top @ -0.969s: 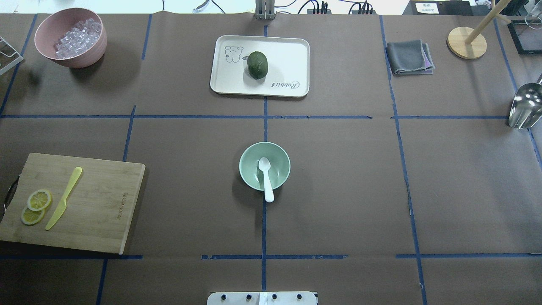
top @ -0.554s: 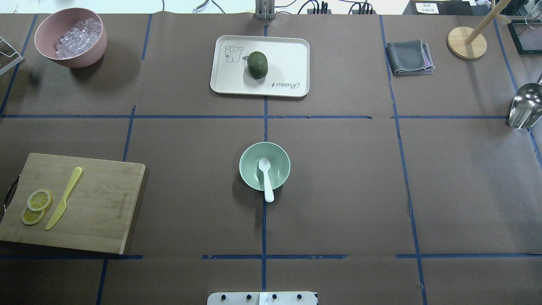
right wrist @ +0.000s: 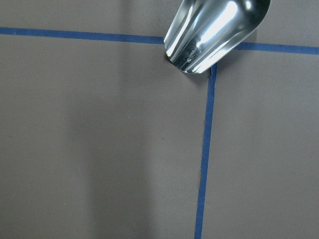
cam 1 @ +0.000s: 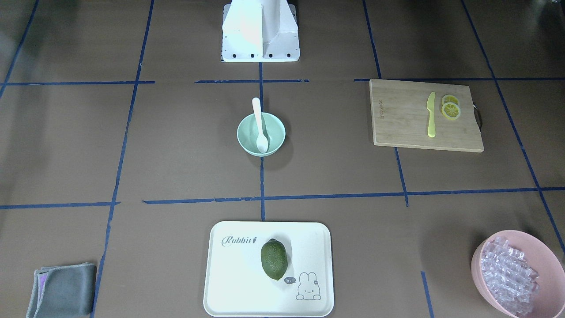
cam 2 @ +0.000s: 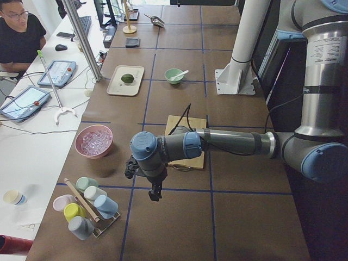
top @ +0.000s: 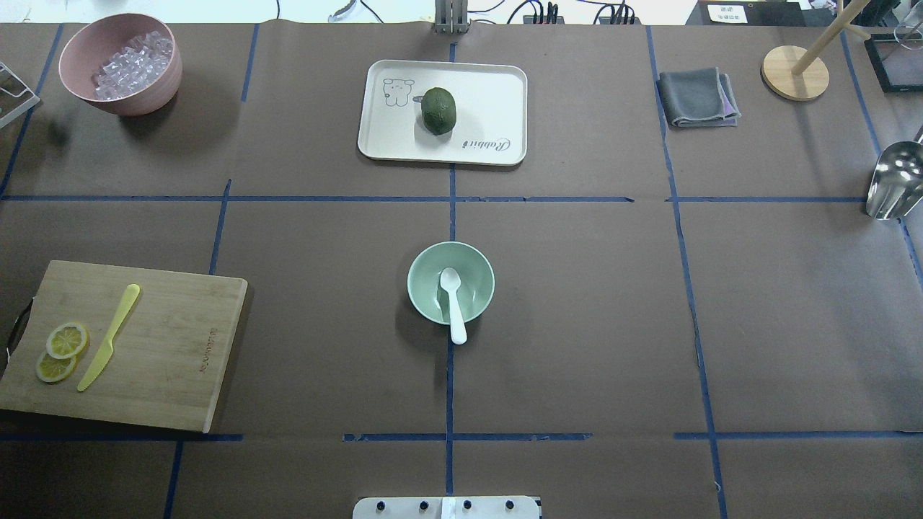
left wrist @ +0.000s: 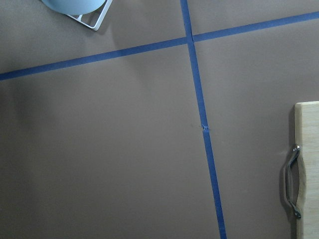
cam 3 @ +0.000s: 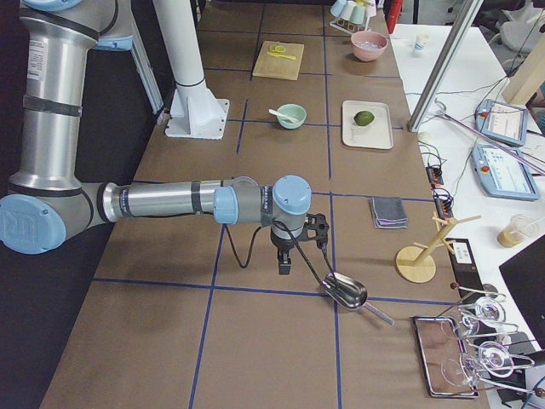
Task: Place spoon in bowl
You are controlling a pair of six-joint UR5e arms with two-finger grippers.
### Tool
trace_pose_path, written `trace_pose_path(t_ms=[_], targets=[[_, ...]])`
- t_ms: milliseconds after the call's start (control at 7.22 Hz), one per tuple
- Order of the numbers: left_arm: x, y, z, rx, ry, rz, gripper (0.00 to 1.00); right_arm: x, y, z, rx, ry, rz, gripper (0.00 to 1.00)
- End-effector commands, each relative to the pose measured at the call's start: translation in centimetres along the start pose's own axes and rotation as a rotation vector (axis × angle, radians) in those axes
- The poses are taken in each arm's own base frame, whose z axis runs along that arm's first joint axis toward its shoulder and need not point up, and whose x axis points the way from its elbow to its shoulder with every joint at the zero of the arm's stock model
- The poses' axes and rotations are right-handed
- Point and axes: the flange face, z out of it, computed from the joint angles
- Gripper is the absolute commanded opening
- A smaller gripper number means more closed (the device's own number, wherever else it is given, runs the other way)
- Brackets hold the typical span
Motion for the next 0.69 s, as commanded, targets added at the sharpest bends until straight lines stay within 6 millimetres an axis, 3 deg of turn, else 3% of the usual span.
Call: trace_pose_path(t_ms=[0,277,554], targets=[[0.1,-0.6,0.0,0.035,-0.010,0.036,1.00,0.3,0.3,0.3,-0.009,-0.002,0.009,1.00],[1.7,-1.7,0.8,0.050,-0.016,-0.039,1.00,1.0,0.5,1.0,-0.023,-0.003,0.016,1.00],[2.0,-1.9,1.1,0.053,-0.012,-0.058,1.00,1.3,0.5,1.4,-0.031,-0.020,0.023,1.00]])
